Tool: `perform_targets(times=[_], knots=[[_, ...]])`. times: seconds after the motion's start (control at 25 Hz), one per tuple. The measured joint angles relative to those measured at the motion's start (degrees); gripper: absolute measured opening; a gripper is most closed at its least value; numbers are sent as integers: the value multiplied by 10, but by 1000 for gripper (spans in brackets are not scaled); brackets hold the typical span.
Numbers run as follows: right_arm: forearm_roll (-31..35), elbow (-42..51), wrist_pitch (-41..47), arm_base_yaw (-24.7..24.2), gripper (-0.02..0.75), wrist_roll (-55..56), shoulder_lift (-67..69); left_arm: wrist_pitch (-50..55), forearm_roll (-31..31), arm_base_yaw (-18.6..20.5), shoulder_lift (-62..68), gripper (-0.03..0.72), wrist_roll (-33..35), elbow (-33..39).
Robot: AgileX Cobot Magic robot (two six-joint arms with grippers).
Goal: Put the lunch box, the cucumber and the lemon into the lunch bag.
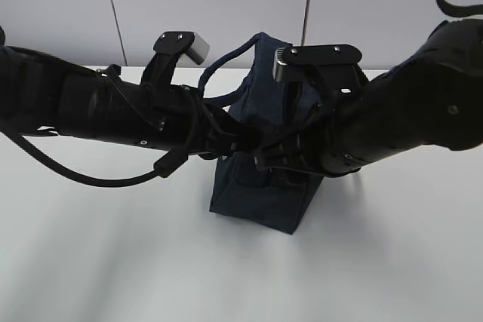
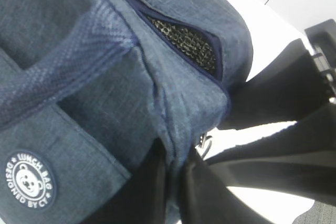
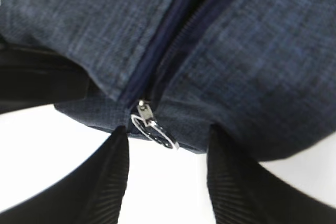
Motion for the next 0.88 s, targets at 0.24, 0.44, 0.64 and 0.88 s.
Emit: perform_targets(times=[0.24,0.44,0.64,0.88], knots=[[96,0,-1,-5,369,-90,0,0,4,0,0,-4,0,0],[173,0,-9,-5,369,-164,5,0,7,0,0,-4,0,0],[287,0,-17,-5,369,-273,40,0,14,0,0,-3,0,0],[340,0,-42,-8,349,-326,47,-1,15,0,0,-4,0,0]])
